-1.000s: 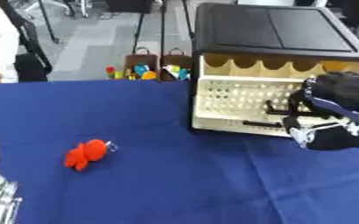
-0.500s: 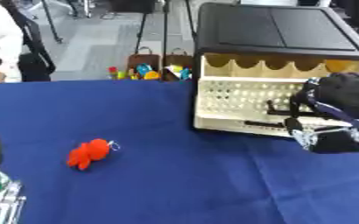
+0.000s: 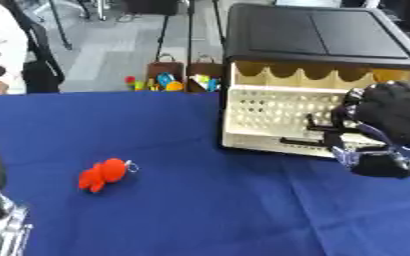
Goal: Pick up objects from table and place into drawer.
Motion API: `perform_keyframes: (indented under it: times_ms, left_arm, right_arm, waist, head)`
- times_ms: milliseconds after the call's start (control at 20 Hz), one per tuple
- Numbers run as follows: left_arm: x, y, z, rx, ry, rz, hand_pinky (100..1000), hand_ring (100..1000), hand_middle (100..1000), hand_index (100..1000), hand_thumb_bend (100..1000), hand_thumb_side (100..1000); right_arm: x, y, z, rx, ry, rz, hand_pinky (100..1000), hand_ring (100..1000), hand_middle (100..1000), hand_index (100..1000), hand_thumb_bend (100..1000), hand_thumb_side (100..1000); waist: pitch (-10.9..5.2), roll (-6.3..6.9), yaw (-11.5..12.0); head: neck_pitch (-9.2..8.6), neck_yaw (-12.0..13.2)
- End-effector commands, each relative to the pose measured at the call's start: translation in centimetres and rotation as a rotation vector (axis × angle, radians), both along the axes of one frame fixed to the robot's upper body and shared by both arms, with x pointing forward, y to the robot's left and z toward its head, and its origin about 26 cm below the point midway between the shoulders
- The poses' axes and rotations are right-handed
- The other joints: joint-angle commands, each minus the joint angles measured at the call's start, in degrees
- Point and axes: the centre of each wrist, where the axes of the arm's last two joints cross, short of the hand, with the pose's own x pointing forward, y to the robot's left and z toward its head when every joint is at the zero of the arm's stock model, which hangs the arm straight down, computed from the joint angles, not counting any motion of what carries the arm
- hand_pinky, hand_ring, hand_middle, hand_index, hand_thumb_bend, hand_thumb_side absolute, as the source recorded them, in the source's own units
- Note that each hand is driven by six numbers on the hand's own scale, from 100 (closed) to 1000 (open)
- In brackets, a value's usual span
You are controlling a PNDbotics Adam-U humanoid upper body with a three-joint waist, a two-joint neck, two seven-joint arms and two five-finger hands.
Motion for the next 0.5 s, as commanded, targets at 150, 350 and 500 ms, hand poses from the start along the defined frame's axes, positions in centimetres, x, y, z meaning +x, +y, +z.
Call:
perform_keyframes:
  times_ms: [150,350,500]
  left_arm:
    - [-0.25,-0.08,0.49,0.006,-0.02,-0.008,531,714,689,861,525,818]
    - [-0.25,-0.1,0.49,0.007,-0.021,-0.009,531,714,689,861,527,817]
    - [-0.25,-0.12,0.5,0.007,-0.021,-0.01,532,715,690,862,527,817]
  right_arm:
    - [-0.28,0.33,0.66,-0.041,-0.116,0.027,100,222,211,460,100,421]
    - [-0.24,0.59,0.36,-0.062,-0.181,0.049,100,221,207,455,108,407]
    - [-0.23,0.75,-0.03,-0.079,-0.201,0.06,100,221,207,454,111,407]
  waist:
    - [-0.81,-0.25,0.0]
    - [-0.84,-0.3,0.03]
    - [-0.84,-0.3,0.05]
  head:
    - [-0.57,-0.11]
    - [-0.59,-0.15]
    - [-0.65,-0.21]
